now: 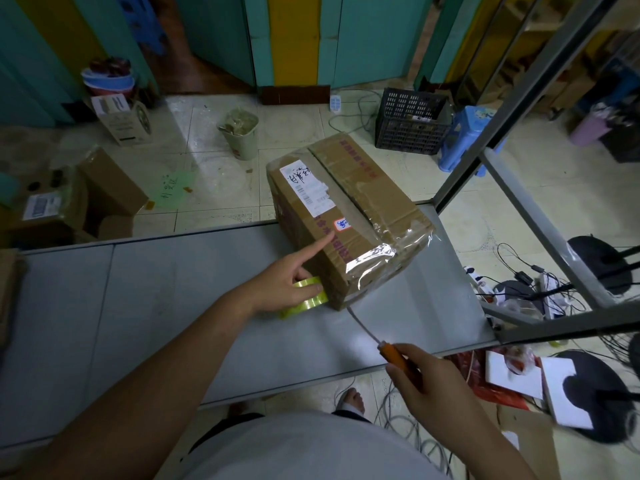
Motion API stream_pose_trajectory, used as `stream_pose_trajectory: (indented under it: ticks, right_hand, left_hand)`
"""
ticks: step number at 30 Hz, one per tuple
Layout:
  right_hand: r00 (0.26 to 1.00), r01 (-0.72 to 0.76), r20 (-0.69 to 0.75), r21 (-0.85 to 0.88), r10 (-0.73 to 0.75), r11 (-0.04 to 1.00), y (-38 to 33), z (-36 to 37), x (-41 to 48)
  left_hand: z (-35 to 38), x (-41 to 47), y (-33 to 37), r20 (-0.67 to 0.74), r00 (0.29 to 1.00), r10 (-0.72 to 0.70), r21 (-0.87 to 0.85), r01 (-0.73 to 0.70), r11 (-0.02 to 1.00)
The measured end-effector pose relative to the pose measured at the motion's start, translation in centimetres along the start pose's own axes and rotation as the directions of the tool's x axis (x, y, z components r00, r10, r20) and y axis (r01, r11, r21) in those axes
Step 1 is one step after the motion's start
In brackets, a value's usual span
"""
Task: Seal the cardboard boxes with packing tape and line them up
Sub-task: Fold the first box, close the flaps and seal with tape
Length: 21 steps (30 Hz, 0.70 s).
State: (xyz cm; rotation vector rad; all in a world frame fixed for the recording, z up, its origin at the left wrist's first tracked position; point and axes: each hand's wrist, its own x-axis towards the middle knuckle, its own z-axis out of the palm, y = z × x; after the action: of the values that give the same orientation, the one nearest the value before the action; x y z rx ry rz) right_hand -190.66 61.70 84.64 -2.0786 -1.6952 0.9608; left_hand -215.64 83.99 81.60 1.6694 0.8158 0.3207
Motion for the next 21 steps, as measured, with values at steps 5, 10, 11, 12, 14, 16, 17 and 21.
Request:
stream_pose_trajectory:
  ticks: [5,10,11,12,14,16,17,21]
  right_hand:
    - [0.991,0.076,-0.083,-0.272,-0.102,0.959,5.3,3.1,3.7]
    - [0.994,-0.038,-0.113,-0.428,-0.012,0.903,8.3,5.1,7.6]
    - [0.995,-0.066,-0.102,-0.443,0.023,0.894,8.6,5.2,7.8]
    - [0.993,-0.086,-0.107,-0.437,0.043,0.895,8.5,5.1,7.9]
    - [0.981,-0.069,-0.195,-0.306,0.008,0.95,7.2,4.3,7.9]
    - [0.9,0.104,-0.408,-0.146,-0.156,0.984,4.9,2.9,8.0]
    - [0.814,0.22,-0.523,-0.123,-0.252,0.968,3.1,2.2,8.2]
    - [0.688,0.421,-0.585,-0.162,-0.43,0.893,-4.6,0.2,11.2]
  left_hand:
    - [0.0,0.1,0.1,0.004,0.999,-0.035,0.076,0.034,0.997]
    - [-0.4,0.1,0.2,-0.003,0.999,-0.036,0.247,0.036,0.968]
    - [-0.5,0.1,0.2,-0.004,0.999,-0.032,0.271,0.032,0.962]
    - [-0.5,0.1,0.2,-0.003,1.0,-0.026,0.297,0.026,0.955]
    - [-0.7,0.0,0.1,0.005,1.0,-0.016,0.347,0.013,0.938]
    - [-0.7,0.0,0.0,0.007,1.0,-0.012,0.39,0.008,0.921]
    - [-0.7,0.0,0.0,0.003,1.0,-0.014,0.412,0.012,0.911]
    - [-0.5,0.0,-0.3,-0.014,1.0,0.0,0.479,0.007,0.878]
